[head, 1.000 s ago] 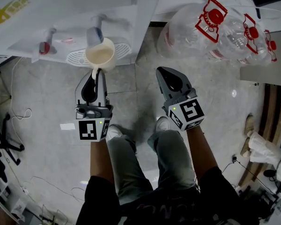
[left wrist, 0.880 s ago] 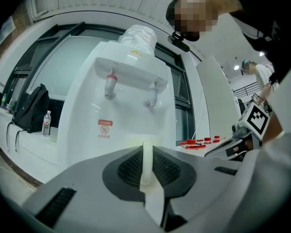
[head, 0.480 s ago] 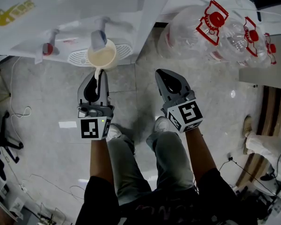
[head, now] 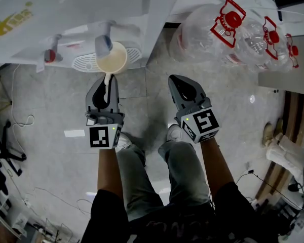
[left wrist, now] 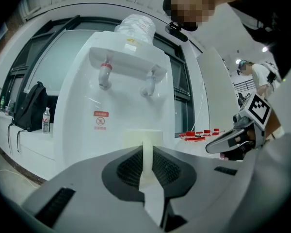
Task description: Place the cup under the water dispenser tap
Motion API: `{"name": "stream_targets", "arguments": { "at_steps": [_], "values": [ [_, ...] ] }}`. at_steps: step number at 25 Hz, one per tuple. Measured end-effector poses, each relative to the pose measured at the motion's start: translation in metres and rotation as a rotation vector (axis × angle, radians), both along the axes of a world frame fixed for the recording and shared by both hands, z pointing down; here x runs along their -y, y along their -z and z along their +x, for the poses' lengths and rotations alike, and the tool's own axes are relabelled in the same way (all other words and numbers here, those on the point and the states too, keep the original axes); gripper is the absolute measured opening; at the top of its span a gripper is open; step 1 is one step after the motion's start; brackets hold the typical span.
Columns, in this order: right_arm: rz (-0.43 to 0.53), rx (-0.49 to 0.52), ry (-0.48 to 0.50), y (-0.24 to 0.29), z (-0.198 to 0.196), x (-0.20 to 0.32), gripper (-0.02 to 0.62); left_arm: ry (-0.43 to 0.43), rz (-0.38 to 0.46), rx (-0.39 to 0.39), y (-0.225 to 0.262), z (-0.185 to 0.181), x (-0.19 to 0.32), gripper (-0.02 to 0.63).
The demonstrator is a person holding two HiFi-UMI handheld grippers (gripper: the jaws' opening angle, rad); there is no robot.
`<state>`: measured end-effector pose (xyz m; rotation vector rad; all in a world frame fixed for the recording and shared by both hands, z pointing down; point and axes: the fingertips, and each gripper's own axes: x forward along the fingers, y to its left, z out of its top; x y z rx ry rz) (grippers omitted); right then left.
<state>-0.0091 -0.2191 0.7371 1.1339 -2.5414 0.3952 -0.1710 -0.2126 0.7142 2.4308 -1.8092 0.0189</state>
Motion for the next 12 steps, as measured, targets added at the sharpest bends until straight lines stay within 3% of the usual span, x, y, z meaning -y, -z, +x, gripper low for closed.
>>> {"name": "stream_targets", "arguments": {
  "at_steps": [12],
  "values": [
    [-0.049,-0.031,0.044,-0.0049,-0.0035,-0.0069,0.014,-0.011,-0.023,0.004,-0.0019,0.0049,-0.0022,0.043]
  ]
}}
